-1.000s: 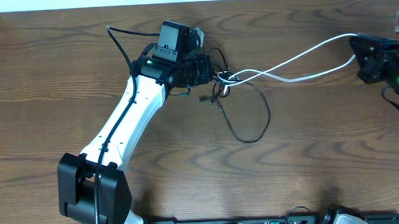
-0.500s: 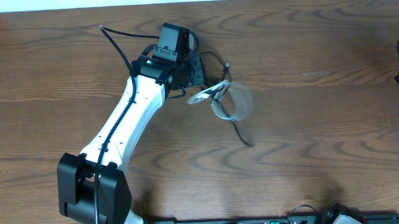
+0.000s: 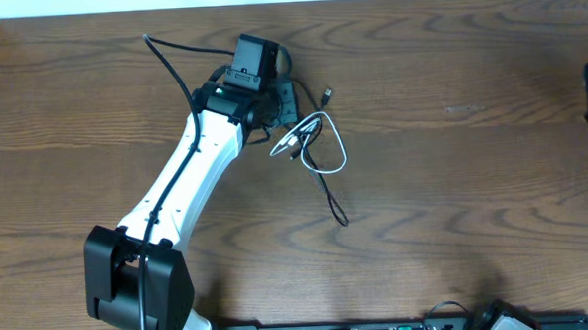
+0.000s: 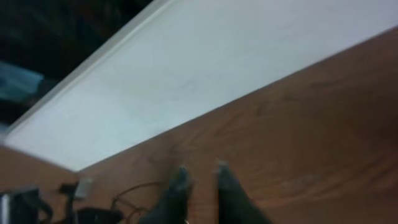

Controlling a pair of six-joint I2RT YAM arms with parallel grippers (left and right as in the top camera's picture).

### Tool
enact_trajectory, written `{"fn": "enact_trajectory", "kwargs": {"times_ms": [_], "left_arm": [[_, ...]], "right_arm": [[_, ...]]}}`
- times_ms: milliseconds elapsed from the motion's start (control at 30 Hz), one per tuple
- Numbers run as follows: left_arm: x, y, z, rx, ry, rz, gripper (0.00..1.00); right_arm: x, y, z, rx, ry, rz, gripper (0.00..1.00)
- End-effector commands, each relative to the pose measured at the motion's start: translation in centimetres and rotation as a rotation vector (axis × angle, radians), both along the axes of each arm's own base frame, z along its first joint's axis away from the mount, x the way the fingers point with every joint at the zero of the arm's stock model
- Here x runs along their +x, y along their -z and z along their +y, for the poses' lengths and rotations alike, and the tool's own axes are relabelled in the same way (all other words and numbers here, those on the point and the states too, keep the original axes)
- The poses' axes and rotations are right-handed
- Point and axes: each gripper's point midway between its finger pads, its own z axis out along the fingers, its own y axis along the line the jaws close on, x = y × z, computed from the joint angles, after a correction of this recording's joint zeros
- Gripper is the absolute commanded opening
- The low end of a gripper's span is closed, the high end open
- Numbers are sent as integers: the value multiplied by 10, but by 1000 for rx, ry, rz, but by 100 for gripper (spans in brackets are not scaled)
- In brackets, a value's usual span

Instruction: Untangle cables

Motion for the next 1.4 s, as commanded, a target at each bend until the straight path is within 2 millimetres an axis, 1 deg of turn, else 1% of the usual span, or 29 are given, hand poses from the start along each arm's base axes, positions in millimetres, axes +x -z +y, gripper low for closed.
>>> {"fn": "enact_trajectory", "kwargs": {"times_ms": [0, 67, 100, 133, 200, 267, 400, 467, 567, 700, 800, 933, 1067, 1167, 1367], "left_arm": [[-12, -44, -32, -145, 176, -86, 7], [-16, -71, -42, -213, 220, -147, 7], [-18, -83, -45, -242, 239, -175, 8], [-21, -96, -48, -267, 256, -205, 7], [-27, -120, -50, -308, 282, -262, 7], [-32, -137, -49, -323, 281, -300, 7], [-45, -160, -46, -362, 272, -328, 8], [-50, -168, -47, -382, 290, -335, 7], [-56, -172, -50, -405, 310, -333, 7], [-56, -172, -50, -405, 311, -332, 7], [-55, -172, -50, -406, 310, -334, 8], [-55, -171, -50, -405, 310, -333, 8], [-55, -171, -50, -405, 310, -332, 7], [-55, -171, -50, -405, 310, -332, 8], [-55, -171, -50, -405, 310, -332, 7]], "right_arm": [[3, -3, 25, -44, -161, -36, 28], [6, 5, 34, -49, -213, -22, 51], [8, 9, 37, -51, -230, -10, 58], [11, 15, 42, -50, -252, 5, 63], [16, 25, 51, -50, -295, 30, 68], [21, 35, 64, -55, -351, 53, 70], [31, 54, 96, -88, -483, 73, 75], [35, 60, 113, -117, -551, 67, 76], [39, 69, 140, -156, -651, 52, 80], [42, 78, 171, -182, -751, 34, 82], [41, 86, 193, -176, -813, 47, 79], [39, 103, 214, -168, -881, 87, 78], [38, 124, 227, -205, -953, 104, 81], [38, 143, 232, -238, -1005, 120, 82], [32, 182, 241, -286, -1126, 153, 81]]}}
